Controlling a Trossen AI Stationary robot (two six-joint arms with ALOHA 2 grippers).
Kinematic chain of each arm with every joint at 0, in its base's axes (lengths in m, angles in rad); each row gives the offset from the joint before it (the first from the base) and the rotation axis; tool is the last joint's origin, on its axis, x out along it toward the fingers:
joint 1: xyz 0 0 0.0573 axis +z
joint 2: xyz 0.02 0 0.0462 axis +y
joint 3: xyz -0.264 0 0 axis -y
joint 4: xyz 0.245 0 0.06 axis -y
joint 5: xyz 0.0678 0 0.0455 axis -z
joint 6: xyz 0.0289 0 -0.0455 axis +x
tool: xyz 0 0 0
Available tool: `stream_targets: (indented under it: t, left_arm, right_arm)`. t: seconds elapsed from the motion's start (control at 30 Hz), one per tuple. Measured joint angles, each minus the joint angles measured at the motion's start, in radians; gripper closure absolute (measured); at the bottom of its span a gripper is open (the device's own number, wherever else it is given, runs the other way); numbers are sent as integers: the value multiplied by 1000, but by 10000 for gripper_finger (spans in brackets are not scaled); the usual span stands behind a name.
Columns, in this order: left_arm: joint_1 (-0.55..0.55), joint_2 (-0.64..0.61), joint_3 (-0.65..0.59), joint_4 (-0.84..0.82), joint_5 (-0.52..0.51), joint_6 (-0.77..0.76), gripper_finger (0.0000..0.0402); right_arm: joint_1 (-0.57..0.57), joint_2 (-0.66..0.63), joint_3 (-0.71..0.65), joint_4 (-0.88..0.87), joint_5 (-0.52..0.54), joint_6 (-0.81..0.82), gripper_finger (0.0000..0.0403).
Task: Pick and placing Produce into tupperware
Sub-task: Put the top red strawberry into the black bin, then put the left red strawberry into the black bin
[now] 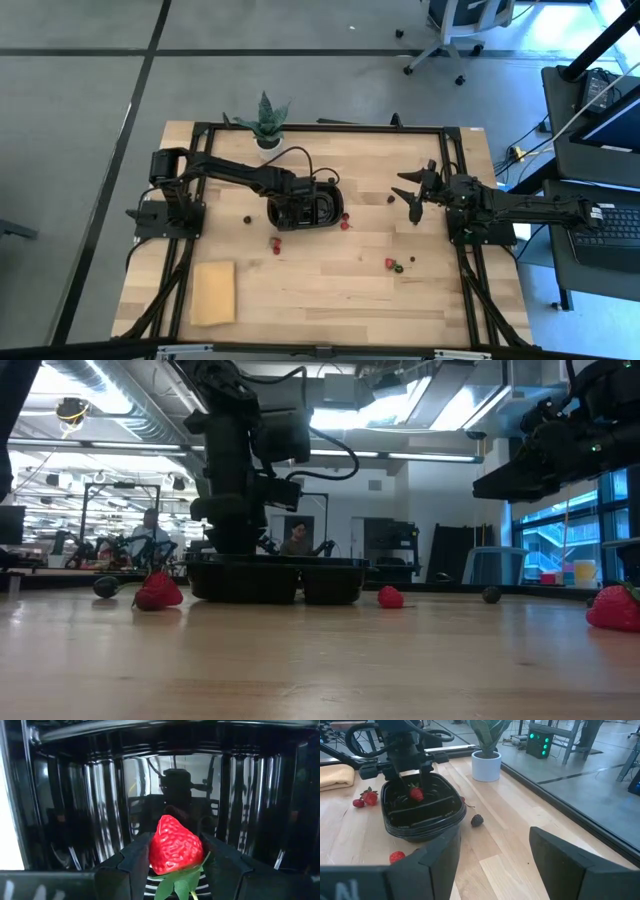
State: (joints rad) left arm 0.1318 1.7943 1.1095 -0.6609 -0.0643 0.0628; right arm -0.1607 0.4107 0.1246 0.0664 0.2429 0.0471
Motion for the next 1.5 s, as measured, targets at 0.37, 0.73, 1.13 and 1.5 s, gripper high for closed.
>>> stream_targets:
  t: [0.37, 0.73, 1.13, 1.5]
  left_arm:
    - [0, 0, 0, -13, -1, 1, 242]
    - [-1, -1, 0, -49, -2, 3, 189]
    - [-6, -116, 0, -255, -50, -120, 169]
    - [-168, -307, 2, -268, 33, -245, 169]
  right_arm:
    - [0, 0, 0, 0, 0, 0, 165]
    - [0, 0, 0, 1, 0, 0, 165]
    - [0, 0, 0, 1, 0, 0, 165]
    - [0, 0, 0, 2, 0, -2, 165]
